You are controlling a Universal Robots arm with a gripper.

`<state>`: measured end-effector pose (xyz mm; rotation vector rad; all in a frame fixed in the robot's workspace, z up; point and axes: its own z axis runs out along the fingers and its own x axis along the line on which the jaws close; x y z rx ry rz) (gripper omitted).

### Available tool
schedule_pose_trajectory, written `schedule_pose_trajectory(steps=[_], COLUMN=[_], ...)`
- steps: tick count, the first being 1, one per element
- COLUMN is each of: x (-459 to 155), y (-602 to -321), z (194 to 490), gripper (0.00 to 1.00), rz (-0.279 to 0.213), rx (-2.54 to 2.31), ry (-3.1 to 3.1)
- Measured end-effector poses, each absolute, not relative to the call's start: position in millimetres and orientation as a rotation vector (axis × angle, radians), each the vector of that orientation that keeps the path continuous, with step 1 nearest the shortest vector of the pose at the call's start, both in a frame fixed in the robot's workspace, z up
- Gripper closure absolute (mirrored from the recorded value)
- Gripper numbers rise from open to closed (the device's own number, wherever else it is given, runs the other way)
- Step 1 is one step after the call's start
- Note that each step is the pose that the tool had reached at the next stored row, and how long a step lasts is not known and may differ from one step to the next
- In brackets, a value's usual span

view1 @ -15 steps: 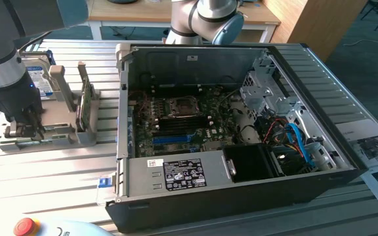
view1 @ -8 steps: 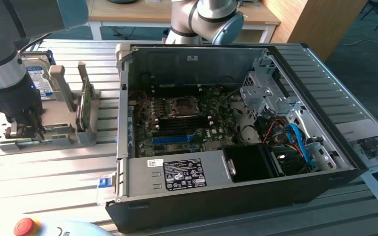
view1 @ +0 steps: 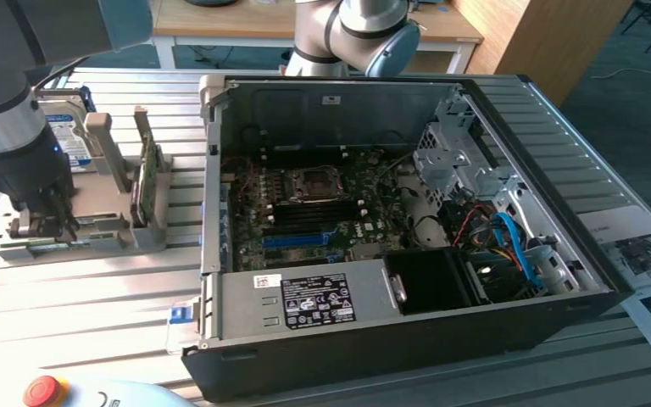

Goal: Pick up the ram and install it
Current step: 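Pick up the ram and move it above insertion slot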

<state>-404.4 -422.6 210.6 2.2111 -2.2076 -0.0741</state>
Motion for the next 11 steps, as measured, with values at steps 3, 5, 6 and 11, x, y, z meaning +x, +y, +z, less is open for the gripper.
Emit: schedule_pose_trajectory(steps=[3, 5, 6, 11], x=[-404.3, -404.4, -404.4, -404.3], y=[-421.9, -421.8, -421.8, -421.8], z=[210.5, 210.6, 210.6, 209.0], gripper=[0.76, 0.76, 0.76, 0.76], rz=[-0.074, -0.074, -0.074, -0.074], rx=[2.211, 2.211, 2.211, 2.211], ry=[-2.207, -2.207, -2.207, -2.208])
